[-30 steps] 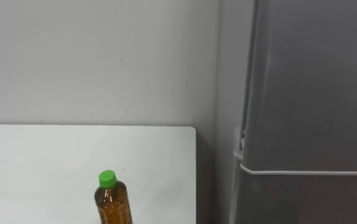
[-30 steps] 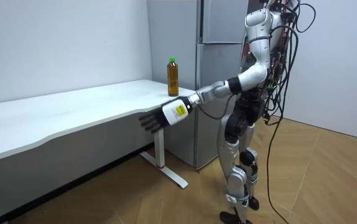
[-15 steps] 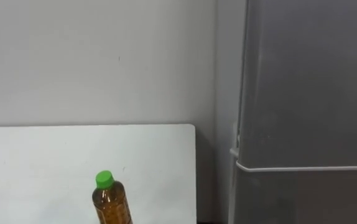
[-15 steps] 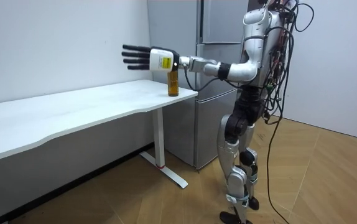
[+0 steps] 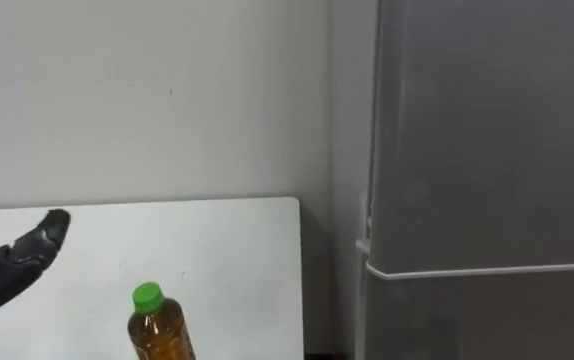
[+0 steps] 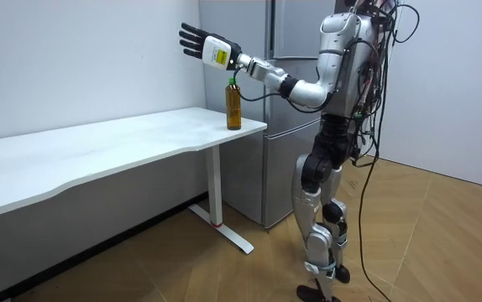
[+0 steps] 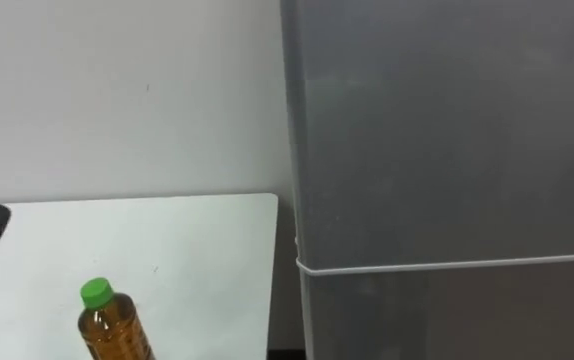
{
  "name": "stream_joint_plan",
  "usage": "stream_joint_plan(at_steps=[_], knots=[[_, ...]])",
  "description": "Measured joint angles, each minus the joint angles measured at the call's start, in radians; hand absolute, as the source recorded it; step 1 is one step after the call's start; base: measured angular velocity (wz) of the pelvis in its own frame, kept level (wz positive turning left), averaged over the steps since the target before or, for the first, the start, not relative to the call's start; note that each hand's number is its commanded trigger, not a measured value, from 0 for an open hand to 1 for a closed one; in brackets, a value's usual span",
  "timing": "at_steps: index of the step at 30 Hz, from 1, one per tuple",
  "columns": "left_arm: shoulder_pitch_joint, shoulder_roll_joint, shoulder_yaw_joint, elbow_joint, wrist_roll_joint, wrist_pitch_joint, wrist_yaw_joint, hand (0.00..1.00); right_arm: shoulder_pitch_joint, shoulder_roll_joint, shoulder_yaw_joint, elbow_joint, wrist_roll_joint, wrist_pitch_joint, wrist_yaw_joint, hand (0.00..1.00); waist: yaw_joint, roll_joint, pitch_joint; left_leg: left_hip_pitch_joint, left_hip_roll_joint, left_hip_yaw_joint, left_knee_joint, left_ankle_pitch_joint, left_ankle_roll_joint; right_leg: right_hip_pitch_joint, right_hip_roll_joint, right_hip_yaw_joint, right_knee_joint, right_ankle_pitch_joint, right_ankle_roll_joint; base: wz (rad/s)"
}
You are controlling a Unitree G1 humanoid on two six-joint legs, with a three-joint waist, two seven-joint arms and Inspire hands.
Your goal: Put the bottle in the upper fridge
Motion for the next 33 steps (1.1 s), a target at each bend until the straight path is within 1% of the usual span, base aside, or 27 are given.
stream_joint_plan(at_steps=[3, 6, 8, 9, 12, 14, 16, 17, 19, 20, 21, 22, 25, 28, 32, 33], knots=[[-0.008, -0.003, -0.018, 0.0, -0.011, 0.029, -0.042, 0.0, -0.005, 0.0, 0.0, 0.009, 0.0, 0.002, 0.002, 0.0, -0.013, -0.002, -0.0007, -0.006, 0.0, 0.002, 0.002, 0.0, 0.0, -0.006, -0.001, 0.0, 0.0, 0.0, 0.0, 0.01], [-0.041, -0.005, -0.04, 0.0, -0.024, 0.051, -0.081, 0.0, -0.014, 0.003, 0.0, 0.01, 0.0, 0.007, 0.005, 0.0, -0.033, -0.005, -0.0021, -0.016, 0.0, 0.002, 0.002, 0.0, 0.0, -0.012, -0.001, -0.003, 0.001, 0.0, 0.0, 0.05], [-0.057, -0.005, -0.059, 0.0, -0.034, 0.057, -0.108, 0.0, -0.018, 0.003, 0.002, 0.012, 0.0, 0.012, 0.005, 0.0, -0.037, -0.006, -0.0027, -0.016, 0.0, 0.002, 0.002, 0.0, 0.0, -0.012, -0.001, 0.0, 0.001, 0.0, 0.0, -0.02], [-0.068, -0.005, -0.075, 0.0, -0.04, 0.06, -0.125, 0.0, -0.021, 0.004, 0.002, 0.019, 0.002, 0.014, 0.004, 0.0, -0.042, -0.007, -0.0045, -0.014, 0.001, 0.003, 0.002, 0.0, 0.0, -0.012, 0.0, 0.002, 0.002, 0.0, 0.0, -0.03], [-0.096, -0.007, -0.111, 0.0, -0.054, 0.07, -0.17, 0.0, -0.046, 0.004, 0.012, 0.054, 0.004, 0.016, 0.003, 0.0, -0.044, -0.008, -0.0048, -0.016, 0.0, 0.004, 0.001, 0.0, 0.0, -0.013, 0.0, 0.005, 0.002, 0.0, 0.0, -0.02], [-0.105, -0.012, -0.132, 0.0, -0.058, 0.076, -0.205, 0.0, -0.056, 0.003, 0.011, 0.065, 0.0, 0.018, 0.004, 0.0, -0.056, -0.007, -0.0053, -0.017, 0.0, 0.004, 0.002, 0.0, 0.0, -0.013, 0.0, 0.007, 0.002, 0.0, 0.0, 0.0], [-0.107, -0.015, -0.16, -0.002, -0.058, 0.082, -0.245, 0.0, -0.07, 0.003, 0.015, 0.083, -0.001, 0.022, 0.006, 0.0, -0.064, -0.002, -0.008, -0.017, 0.001, 0.004, 0.003, 0.0, 0.0, -0.013, 0.001, 0.008, 0.002, 0.0, 0.0, 0.0], [-0.107, -0.015, -0.169, -0.006, -0.058, 0.089, -0.254, 0.0, -0.07, 0.003, 0.018, 0.083, 0.0, 0.022, 0.006, 0.0, -0.065, -0.001, -0.0088, -0.017, 0.001, 0.004, 0.003, 0.0, 0.0, -0.013, 0.001, 0.008, 0.002, 0.0, 0.0, 0.0], [-0.109, -0.016, -0.208, -0.017, -0.059, 0.108, -0.286, 0.0, -0.075, 0.003, 0.026, 0.084, 0.001, 0.023, 0.006, 0.0, -0.076, 0.005, -0.0097, -0.016, 0.001, 0.004, 0.003, 0.0, 0.0, -0.013, 0.001, 0.007, 0.002, 0.0, 0.0, 0.0], [-0.111, -0.016, -0.216, -0.018, -0.059, 0.114, -0.295, 0.0, -0.079, 0.003, 0.033, 0.084, 0.001, 0.024, 0.006, 0.0, -0.081, 0.006, -0.0097, -0.016, 0.001, 0.003, 0.003, 0.0, 0.0, -0.014, 0.001, 0.006, 0.002, 0.0, 0.0, 0.0], [-0.114, -0.016, -0.224, -0.018, -0.059, 0.121, -0.309, 0.0, -0.087, 0.003, 0.043, 0.084, 0.001, 0.024, 0.007, 0.0, -0.089, 0.009, -0.0077, -0.015, 0.001, 0.004, 0.003, 0.0, 0.0, -0.014, 0.001, 0.006, 0.002, 0.0, 0.0, 0.0], [-0.123, -0.016, -0.233, -0.018, -0.06, 0.132, -0.321, 0.0, -0.089, 0.003, 0.057, 0.084, 0.001, 0.024, 0.008, 0.0, -0.09, 0.011, -0.0062, -0.015, 0.002, 0.004, 0.003, 0.0, 0.0, -0.015, 0.002, 0.008, 0.002, 0.0, 0.0, 0.0], [-0.135, -0.016, -0.244, -0.02, -0.074, 0.144, -0.351, 0.0, -0.096, 0.003, 0.06, 0.083, 0.002, 0.033, 0.012, 0.0, -0.093, 0.015, -0.0053, -0.017, 0.003, 0.01, 0.003, 0.0, 0.0, -0.019, 0.003, 0.01, 0.002, 0.0, 0.0, -0.06], [-0.152, -0.016, -0.252, -0.02, -0.077, 0.156, -0.381, 0.0, -0.1, 0.002, 0.059, 0.083, 0.003, 0.044, 0.02, 0.0, -0.097, 0.013, -0.0043, -0.019, 0.004, 0.01, 0.003, 0.0, 0.0, -0.021, 0.003, 0.009, 0.002, 0.0, 0.0, -0.01], [-0.154, -0.016, -0.258, -0.02, -0.078, 0.163, -0.411, 0.0, -0.106, -0.002, 0.062, 0.083, 0.0, 0.047, 0.029, 0.0, -0.107, 0.012, -0.0038, -0.019, 0.004, 0.013, 0.003, 0.0, 0.0, -0.022, 0.003, 0.011, 0.002, 0.0, 0.0, 0.0], [-0.154, -0.016, -0.262, -0.02, -0.078, 0.169, -0.419, 0.0, -0.109, -0.002, 0.063, 0.083, 0.0, 0.054, 0.03, 0.0, -0.109, 0.011, -0.0034, -0.019, 0.006, 0.018, 0.003, 0.0, 0.0, -0.026, 0.003, 0.011, 0.002, 0.0, 0.0, -0.06]])
